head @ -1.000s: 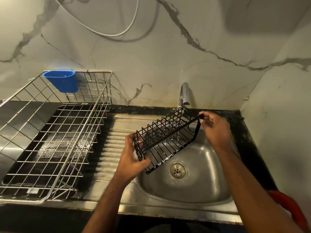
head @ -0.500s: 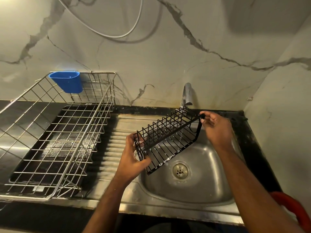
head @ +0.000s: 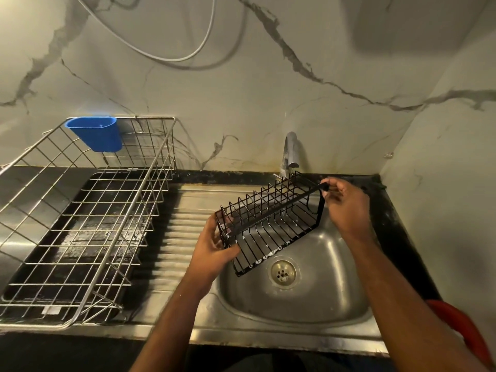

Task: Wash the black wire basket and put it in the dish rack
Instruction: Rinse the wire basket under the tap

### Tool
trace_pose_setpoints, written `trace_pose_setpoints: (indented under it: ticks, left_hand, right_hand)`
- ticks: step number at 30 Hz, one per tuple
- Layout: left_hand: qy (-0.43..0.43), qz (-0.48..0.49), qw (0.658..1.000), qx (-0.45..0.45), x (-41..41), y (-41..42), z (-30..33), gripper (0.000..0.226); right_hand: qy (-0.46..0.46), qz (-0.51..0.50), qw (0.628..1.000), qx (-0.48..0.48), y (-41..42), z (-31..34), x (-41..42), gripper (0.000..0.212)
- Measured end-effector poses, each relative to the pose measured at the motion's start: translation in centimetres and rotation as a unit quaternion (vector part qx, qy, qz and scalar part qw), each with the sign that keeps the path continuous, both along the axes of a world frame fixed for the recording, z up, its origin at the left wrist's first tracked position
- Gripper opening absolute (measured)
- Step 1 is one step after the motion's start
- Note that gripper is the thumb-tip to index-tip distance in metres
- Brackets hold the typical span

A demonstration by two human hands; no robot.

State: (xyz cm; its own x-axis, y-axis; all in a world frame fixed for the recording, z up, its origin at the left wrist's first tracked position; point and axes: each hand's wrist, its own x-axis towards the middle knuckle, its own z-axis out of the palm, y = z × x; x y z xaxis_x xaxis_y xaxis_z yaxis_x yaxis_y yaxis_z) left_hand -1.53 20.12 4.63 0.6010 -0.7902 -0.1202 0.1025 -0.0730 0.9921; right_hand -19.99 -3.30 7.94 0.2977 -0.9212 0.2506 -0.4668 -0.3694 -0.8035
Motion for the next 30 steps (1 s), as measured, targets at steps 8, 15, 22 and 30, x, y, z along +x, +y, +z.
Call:
trace_pose_setpoints:
  ticks: [8, 15, 22, 30]
  left_hand:
    - [0.021, -0.011, 1.000, 0.019, 1.0, -0.7, -0.1, 0.080]
    - [0.019, -0.015, 0.999, 0.039, 2.1, -3.1, 0.4, 0.077]
    - [0.032, -0.003, 0.999, 0.009, 1.8, -4.8, 1.0, 0.065]
    - [0.045, 0.013, 0.999, -0.019, 2.4, -3.4, 0.2, 0.064]
  right_hand:
    - [0.023, -0.014, 1.000, -0.005, -0.1, -0.3, -0.7, 0.035]
    - [0.005, -0.038, 0.999, 0.002, -0.2, -0.6, -1.2, 0.034]
    - [0.047, -0.045, 0.997, 0.035, -0.6, -0.9, -1.8, 0.035]
    - [0.022, -0.009, 0.999, 0.022, 0.0, 0.0, -0.9, 0.024]
